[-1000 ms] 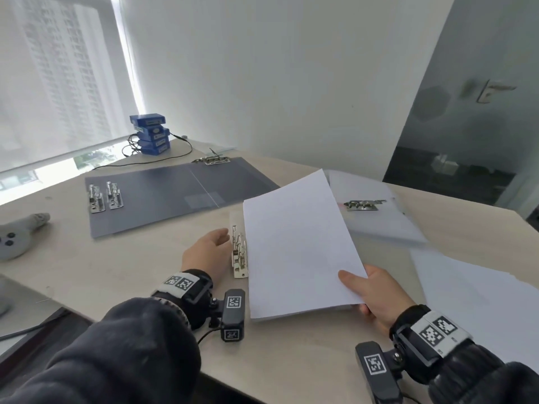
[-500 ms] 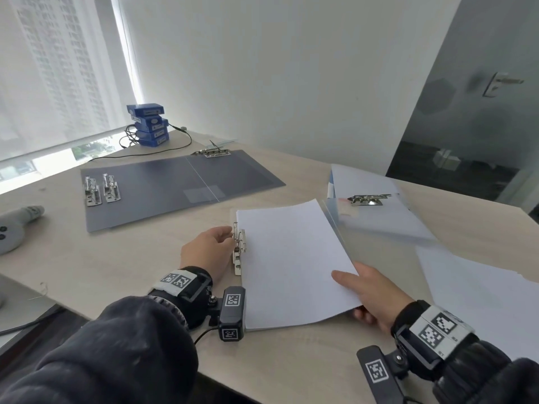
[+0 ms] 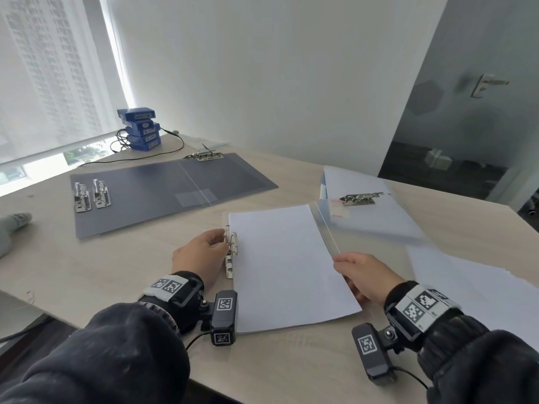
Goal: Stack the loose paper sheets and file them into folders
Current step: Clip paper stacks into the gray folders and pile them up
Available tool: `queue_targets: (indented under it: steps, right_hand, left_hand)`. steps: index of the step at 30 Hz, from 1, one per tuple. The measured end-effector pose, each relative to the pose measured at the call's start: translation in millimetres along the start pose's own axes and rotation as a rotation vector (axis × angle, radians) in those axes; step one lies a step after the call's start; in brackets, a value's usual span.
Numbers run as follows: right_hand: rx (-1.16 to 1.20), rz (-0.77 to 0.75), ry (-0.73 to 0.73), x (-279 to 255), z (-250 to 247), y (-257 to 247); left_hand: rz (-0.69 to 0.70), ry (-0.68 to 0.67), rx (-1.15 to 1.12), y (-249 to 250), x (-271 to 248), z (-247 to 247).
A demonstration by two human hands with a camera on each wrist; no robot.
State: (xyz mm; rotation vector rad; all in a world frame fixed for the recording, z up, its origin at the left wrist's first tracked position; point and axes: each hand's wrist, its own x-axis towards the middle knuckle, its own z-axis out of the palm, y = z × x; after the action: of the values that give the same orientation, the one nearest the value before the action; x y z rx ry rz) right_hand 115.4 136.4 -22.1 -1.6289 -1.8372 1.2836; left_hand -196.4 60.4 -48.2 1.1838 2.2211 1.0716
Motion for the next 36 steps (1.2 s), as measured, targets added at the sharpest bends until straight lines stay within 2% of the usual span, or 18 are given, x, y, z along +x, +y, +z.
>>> queue_targets:
  steps: [6, 24, 32, 36]
  right_hand:
    - [0.056, -0.001, -0.068, 4, -5, 6]
    - [0.246, -0.038, 0.006, 12, -3, 30]
    - [0.242, -0.045, 0.018, 13, -1, 30]
    - [0.231, -0.051, 0.020, 14, -1, 31]
  left_hand:
    - [0.008, 0.014, -0.003, 4, -5, -1]
    - [0.013, 0.013, -0.036, 10, -12, -2]
    - [-0.001, -0.030, -0.226, 3, -9, -1]
    - [0.024, 0.038, -0.404, 8, -11, -4]
